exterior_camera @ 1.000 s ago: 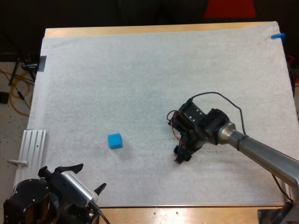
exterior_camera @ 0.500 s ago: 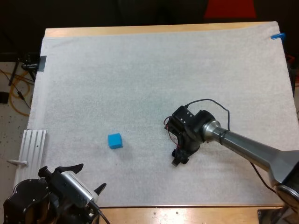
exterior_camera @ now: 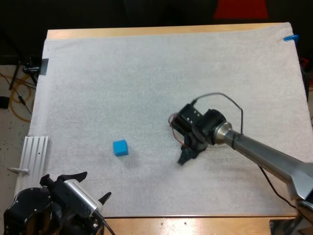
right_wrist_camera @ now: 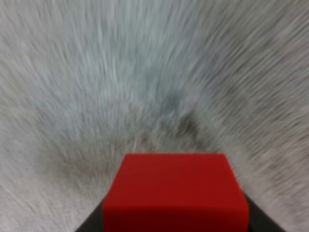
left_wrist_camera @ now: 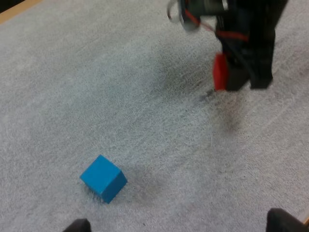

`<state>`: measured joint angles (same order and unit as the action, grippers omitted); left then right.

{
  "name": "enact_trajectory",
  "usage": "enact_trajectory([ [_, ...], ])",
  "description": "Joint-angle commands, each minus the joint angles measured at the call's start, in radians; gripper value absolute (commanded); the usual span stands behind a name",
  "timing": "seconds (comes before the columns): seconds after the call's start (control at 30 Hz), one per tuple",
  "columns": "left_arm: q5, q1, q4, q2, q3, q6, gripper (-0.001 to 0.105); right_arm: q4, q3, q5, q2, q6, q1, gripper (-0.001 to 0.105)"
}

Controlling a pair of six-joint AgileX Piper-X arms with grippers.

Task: Stack red cube on blue cube

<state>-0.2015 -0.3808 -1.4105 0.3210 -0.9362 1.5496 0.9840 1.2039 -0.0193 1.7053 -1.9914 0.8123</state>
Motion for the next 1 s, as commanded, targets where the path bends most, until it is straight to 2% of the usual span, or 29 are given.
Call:
enact_trajectory([
  [0.0, -0.005, -0.003, -0.013, 0.001, -0.004, -0.003, 0.068, 0.02, 0.067, -0.007, -0.028, -0.003, 0.02, 0.012],
  [0.27, 0.032, -0.003, -0.053, 0.001, -0.004, 0.06, 0.068, 0.062, 0.332, -0.007, 0.021, -0.003, 0.107, 0.012],
  [0.33, 0.032, -0.003, -0.053, 0.001, -0.004, 0.073, 0.067, 0.1, 0.419, -0.007, 0.071, -0.003, 0.138, 0.012],
  [0.53, 0.032, -0.003, -0.053, 0.001, -0.004, 0.092, 0.067, 0.121, 0.578, 0.003, 0.203, -0.003, 0.191, 0.012],
  [0.97, 0.032, -0.003, -0.089, 0.001, -0.004, 0.092, 0.067, 0.095, 0.76, 0.061, 0.408, -0.003, 0.263, 0.012],
])
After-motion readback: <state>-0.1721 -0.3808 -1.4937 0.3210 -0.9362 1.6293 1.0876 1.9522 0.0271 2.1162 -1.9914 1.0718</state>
